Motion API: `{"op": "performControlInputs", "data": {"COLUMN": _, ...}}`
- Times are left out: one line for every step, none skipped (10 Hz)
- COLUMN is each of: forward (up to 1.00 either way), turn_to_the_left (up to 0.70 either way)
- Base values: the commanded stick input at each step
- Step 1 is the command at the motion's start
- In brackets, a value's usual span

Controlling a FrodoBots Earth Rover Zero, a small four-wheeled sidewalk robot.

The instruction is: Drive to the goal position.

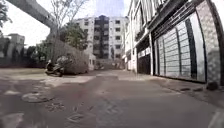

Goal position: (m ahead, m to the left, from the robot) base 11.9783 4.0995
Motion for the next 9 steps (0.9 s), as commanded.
{"op": "performControlInputs", "data": {"forward": 1.0, "turn_to_the_left": 0.06}}
{"op": "performControlInputs", "data": {"forward": 1.0, "turn_to_the_left": 0.06}}
{"op": "performControlInputs", "data": {"forward": 1.0, "turn_to_the_left": 0.06}}
{"op": "performControlInputs", "data": {"forward": 1.0, "turn_to_the_left": 0.06}}
{"op": "performControlInputs", "data": {"forward": 1.0, "turn_to_the_left": 0.1}}
{"op": "performControlInputs", "data": {"forward": 1.0, "turn_to_the_left": 0.22}}
{"op": "performControlInputs", "data": {"forward": 1.0, "turn_to_the_left": 0.44}}
{"op": "performControlInputs", "data": {"forward": 1.0, "turn_to_the_left": 0.46}}
{"op": "performControlInputs", "data": {"forward": 1.0, "turn_to_the_left": 0.46}}
